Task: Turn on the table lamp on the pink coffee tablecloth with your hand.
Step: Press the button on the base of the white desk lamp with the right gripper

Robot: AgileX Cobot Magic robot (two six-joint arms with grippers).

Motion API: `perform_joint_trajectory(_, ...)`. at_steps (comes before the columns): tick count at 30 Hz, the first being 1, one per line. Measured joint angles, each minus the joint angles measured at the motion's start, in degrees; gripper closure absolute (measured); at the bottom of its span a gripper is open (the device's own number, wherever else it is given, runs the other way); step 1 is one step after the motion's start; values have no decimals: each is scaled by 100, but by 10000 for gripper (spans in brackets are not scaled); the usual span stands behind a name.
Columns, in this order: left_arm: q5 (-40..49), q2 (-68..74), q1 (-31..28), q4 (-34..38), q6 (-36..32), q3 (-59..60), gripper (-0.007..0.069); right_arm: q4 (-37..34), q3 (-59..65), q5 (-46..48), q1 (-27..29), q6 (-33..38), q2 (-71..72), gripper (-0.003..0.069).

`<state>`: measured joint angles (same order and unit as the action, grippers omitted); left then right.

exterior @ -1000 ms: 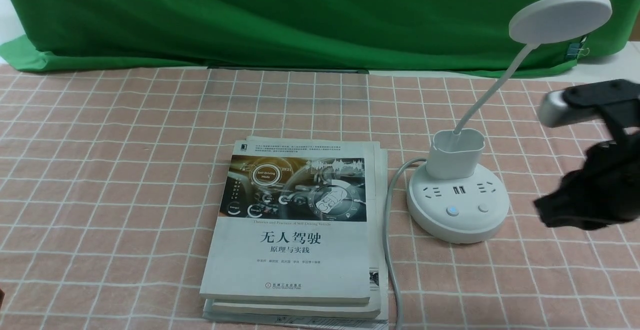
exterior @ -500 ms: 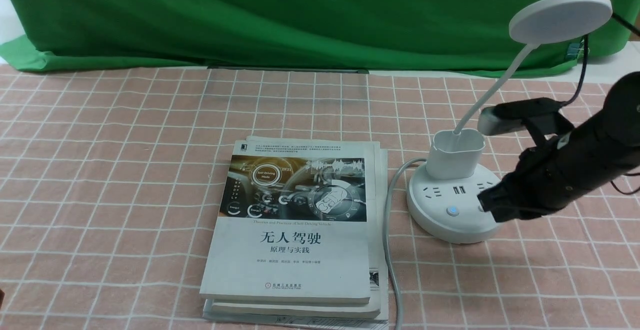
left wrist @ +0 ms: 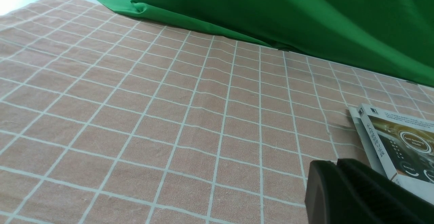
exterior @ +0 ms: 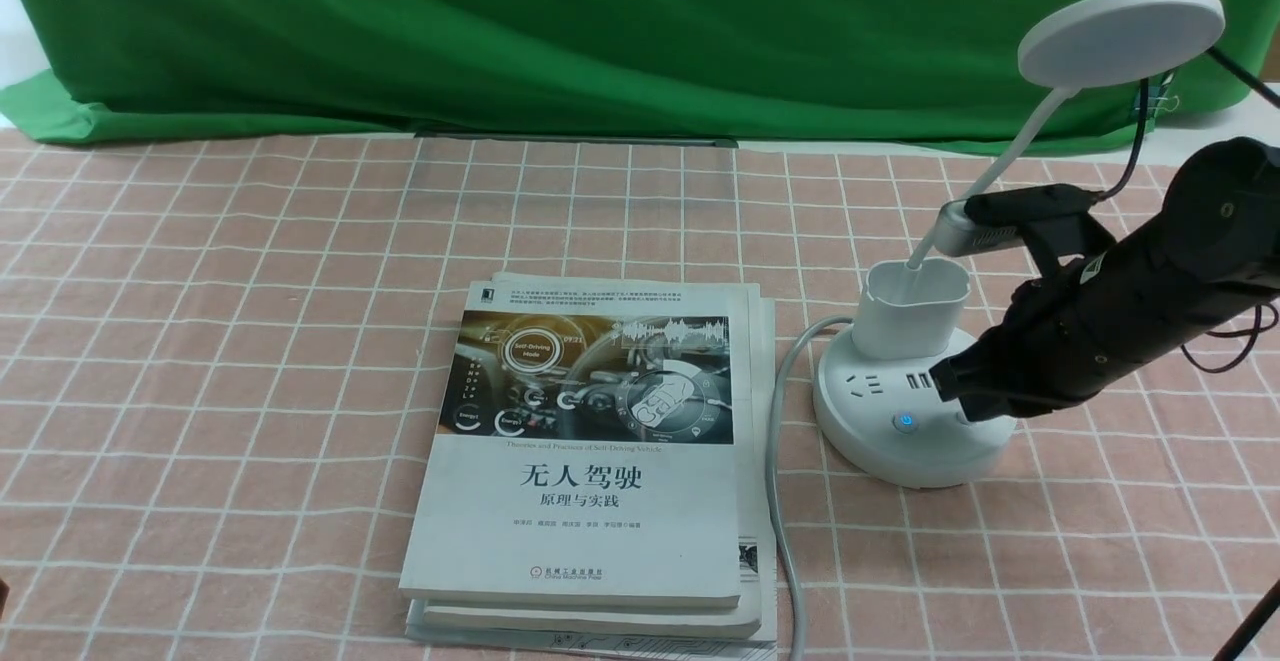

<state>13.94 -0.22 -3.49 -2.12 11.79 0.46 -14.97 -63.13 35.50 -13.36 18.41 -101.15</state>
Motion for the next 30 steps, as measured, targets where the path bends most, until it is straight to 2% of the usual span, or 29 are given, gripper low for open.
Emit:
perform_joint_trajectory(19, 0, 0, 0, 0, 0, 0, 606, -25, -113, -104, 0, 47, -317, 627)
perform_joint_trajectory(30, 0, 0, 0, 0, 0, 0, 606, -36, 17, 294, -4, 59, 795, 627)
